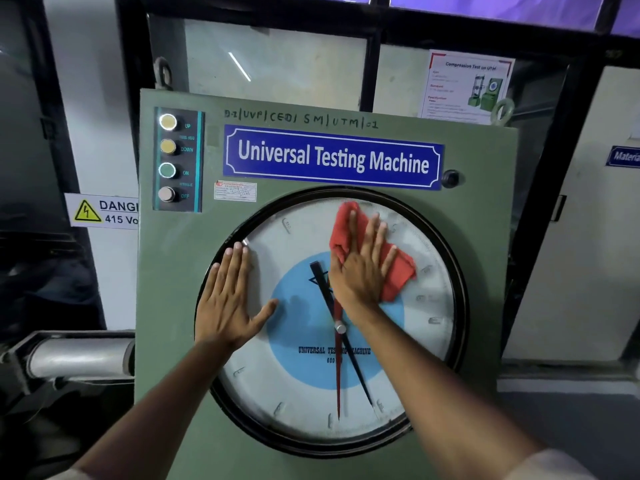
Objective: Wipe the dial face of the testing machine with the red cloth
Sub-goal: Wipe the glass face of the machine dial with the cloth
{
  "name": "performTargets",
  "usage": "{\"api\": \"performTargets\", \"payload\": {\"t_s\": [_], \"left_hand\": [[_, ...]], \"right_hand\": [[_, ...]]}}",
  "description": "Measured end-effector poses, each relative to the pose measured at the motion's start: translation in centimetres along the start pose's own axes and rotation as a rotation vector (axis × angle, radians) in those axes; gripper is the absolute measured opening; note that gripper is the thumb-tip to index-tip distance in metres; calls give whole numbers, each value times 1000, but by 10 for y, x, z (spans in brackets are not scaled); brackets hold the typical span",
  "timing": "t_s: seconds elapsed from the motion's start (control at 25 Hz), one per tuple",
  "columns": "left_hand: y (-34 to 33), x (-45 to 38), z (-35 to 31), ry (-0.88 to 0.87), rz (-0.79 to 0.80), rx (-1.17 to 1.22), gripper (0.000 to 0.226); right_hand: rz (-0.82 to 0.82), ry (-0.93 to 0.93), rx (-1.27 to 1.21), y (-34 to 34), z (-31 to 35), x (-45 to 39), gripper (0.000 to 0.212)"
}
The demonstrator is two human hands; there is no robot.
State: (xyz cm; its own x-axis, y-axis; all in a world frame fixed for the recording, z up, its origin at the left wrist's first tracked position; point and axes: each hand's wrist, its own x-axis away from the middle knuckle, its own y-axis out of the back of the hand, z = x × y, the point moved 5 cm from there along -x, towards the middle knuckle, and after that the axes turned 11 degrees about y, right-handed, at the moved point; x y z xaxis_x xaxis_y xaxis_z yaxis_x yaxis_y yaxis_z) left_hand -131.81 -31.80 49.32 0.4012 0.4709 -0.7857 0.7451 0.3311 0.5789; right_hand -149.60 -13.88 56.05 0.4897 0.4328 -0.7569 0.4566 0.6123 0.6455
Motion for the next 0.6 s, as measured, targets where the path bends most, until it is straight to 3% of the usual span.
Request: {"api": "performTargets", "payload": {"t_s": [0.16,0.32,0.4,0.6], "left_hand": [[-3,0,-5,20,4,15,109],[-5,-1,-9,19,15,16,110],[-6,1,-14,69,22,23,111],[-5,1,-18,106,65,15,112]], "right_hand": [[16,445,117,-17,52,26,89],[92,812,212,-23,37,47,92],[77,690,201,-9,14,25,89],[30,83,70,0,-66,34,85]]}}
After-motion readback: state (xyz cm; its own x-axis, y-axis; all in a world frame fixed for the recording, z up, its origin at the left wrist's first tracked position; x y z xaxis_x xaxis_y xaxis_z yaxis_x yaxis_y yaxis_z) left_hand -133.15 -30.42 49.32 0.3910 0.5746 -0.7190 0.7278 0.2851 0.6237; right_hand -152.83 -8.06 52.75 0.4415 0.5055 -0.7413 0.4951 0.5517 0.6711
